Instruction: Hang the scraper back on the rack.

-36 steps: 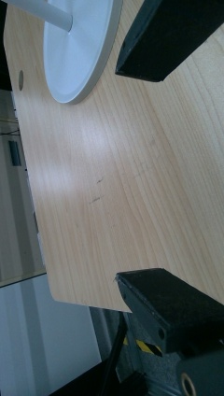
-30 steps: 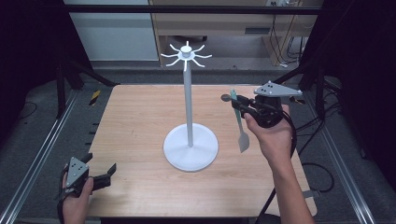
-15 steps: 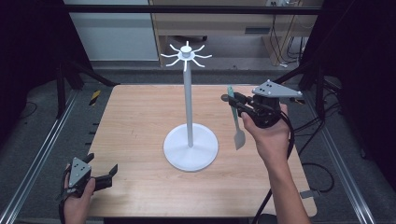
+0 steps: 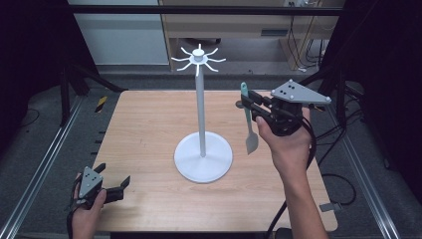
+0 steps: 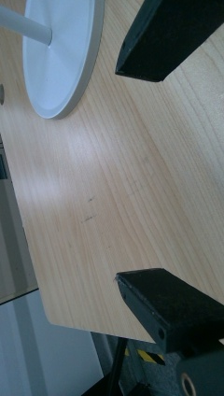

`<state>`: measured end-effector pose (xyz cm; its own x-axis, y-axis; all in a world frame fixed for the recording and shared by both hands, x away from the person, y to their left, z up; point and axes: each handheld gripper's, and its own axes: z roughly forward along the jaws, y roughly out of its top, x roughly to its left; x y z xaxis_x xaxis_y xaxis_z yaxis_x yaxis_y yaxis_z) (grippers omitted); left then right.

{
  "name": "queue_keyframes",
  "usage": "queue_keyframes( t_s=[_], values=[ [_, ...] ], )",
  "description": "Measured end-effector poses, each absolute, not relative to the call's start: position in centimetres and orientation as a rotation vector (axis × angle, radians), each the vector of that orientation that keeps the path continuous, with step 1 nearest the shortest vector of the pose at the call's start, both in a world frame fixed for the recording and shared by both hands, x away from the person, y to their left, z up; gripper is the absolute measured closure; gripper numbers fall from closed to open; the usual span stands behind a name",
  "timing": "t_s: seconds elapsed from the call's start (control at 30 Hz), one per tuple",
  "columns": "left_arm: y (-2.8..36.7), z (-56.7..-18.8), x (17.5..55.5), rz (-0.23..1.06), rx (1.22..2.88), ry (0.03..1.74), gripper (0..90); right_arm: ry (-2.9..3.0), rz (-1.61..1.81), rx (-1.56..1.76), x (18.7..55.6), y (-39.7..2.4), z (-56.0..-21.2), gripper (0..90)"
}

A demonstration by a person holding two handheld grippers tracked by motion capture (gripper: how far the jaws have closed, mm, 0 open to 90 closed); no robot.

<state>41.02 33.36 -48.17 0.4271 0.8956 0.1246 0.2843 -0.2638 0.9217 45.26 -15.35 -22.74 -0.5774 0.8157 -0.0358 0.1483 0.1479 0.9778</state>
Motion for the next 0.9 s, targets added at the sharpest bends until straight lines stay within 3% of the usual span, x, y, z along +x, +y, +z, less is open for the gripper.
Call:
queue_keyframes(
  t_s=[0.9],
  values=[
    [33.2, -48.2, 41.0, 0.848, 1.789, 1.013, 2.4, 1.842, 1.508, 0.840, 44.7, -13.4, -20.0, 74.4]
  ],
)
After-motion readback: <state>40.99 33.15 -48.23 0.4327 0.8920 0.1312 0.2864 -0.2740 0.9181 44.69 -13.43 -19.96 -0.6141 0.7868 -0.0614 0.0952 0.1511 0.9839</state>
